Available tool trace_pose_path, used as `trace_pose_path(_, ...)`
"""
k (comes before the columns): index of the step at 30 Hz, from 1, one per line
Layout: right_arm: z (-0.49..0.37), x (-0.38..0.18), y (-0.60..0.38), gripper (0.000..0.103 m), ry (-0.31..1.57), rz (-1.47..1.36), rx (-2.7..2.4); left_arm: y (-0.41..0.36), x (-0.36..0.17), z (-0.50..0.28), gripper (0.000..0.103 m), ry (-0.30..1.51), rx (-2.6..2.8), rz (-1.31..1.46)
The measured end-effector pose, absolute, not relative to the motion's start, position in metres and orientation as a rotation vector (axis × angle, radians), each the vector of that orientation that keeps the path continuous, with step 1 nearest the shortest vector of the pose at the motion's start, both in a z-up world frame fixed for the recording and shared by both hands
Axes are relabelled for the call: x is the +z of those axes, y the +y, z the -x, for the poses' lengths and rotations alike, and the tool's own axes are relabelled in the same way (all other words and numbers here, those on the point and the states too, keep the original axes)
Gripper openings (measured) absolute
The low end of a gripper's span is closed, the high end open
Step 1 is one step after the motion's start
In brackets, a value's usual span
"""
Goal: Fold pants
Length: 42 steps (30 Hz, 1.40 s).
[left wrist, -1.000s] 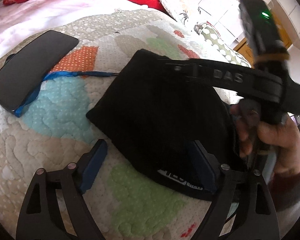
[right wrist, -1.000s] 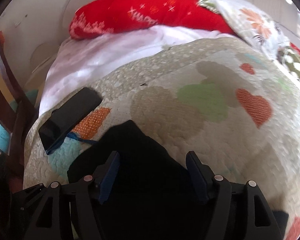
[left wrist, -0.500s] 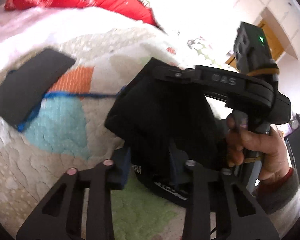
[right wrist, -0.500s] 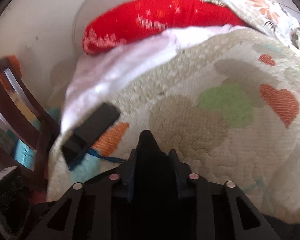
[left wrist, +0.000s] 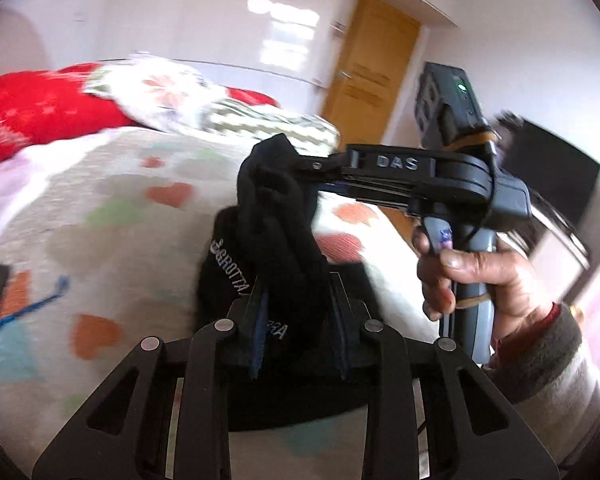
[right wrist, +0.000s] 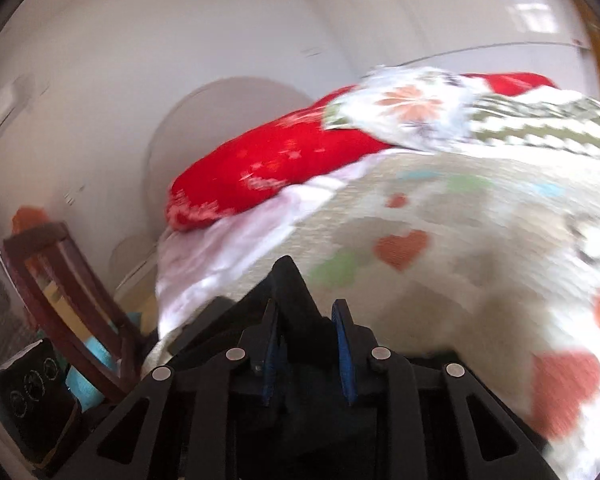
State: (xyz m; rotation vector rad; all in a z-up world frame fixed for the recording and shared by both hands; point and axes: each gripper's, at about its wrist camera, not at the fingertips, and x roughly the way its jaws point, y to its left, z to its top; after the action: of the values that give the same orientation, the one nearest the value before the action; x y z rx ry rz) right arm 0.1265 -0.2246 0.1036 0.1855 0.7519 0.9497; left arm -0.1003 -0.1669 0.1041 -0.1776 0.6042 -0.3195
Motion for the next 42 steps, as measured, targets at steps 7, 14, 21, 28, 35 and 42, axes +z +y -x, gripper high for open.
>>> trace_pose_path(7, -0.108, 0.068, -0.327, 0.046, 0.819, -0.267, 0.577, -0.239, 0.061, 0.092, 0.026, 0.802, -0.496, 0.046)
trace_pose_path(14, -0.083, 0.051, -0.379, 0.066, 0.864, -0.5, 0.565, -0.216, 0.079, 0.118, 0.048, 0.729, -0.495, 0.005)
trace_pose_path(21, -0.081, 0.013, -0.342, 0.069, 1.022, -0.471, 0.583, -0.163, 0.081, 0.1, 0.057, 0.684, -0.309, 0.016)
trace_pose_path(28, -0.07, 0.04, -0.304, 0.016, 0.885, -0.233, 0.631, -0.144, 0.075, 0.078, 0.057, 0.707, -0.217, 0.086)
trace_pose_path(35, -0.056, 0.033, -0.326, 0.016, 0.927, -0.129, 0.541, -0.164, 0.041, 0.069, 0.058, 0.817, -0.268, 0.083)
trace_pose_path(42, -0.063, 0.02, -0.348, 0.037, 0.985, -0.218, 0.477, -0.161, 0.035, 0.065, 0.065, 0.849, -0.26, 0.097)
